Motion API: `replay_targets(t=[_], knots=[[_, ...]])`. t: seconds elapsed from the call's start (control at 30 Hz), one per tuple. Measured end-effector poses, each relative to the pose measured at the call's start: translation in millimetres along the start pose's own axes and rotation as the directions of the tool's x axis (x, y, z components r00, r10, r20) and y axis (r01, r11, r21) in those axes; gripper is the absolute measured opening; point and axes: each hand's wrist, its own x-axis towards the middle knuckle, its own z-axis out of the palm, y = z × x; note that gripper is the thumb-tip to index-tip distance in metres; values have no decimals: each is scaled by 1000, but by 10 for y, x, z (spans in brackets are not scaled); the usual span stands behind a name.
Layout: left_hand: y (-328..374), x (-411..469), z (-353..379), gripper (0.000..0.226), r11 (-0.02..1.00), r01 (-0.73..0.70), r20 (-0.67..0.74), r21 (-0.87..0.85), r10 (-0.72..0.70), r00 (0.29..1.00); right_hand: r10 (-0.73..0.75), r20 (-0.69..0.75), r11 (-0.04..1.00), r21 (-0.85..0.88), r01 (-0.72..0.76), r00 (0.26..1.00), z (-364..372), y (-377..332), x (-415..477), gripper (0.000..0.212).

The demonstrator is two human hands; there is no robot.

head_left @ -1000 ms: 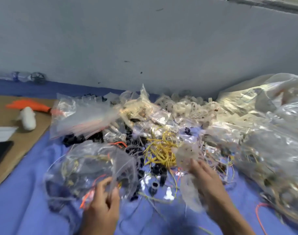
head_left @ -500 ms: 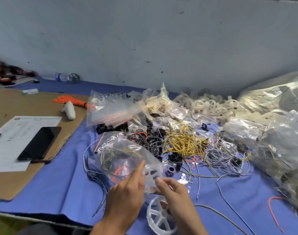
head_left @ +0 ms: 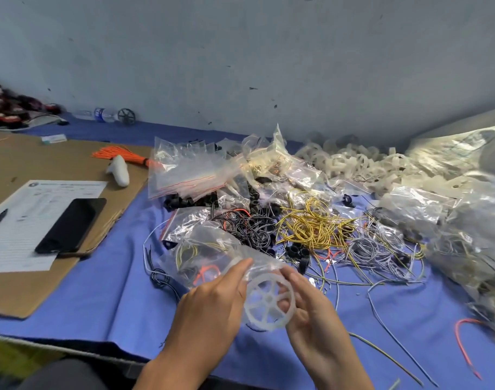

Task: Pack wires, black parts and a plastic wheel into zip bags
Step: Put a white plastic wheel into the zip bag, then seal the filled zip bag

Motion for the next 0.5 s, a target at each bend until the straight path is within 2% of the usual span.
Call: replay_targets(t=[0.1,0.23,0.33,0.5], knots=[[77,-24,37,53,999,10,-28,-36,-11,1000,-20,-54,984,177,30,998,17,52,-52,26],[146,-23,113,48,999,24,-53,-36,-26,998,-35,50,985,169,26,998,167,259,-118,31],[157,-49,109,43,998,5,-51,-62,-8,999,-45,69,999,9,45,997,227,333,-40,26],[205,-61,35,40,989,-23,-52,-146,16,999,39,97,960,-280,-10,995,419,340,86,37]])
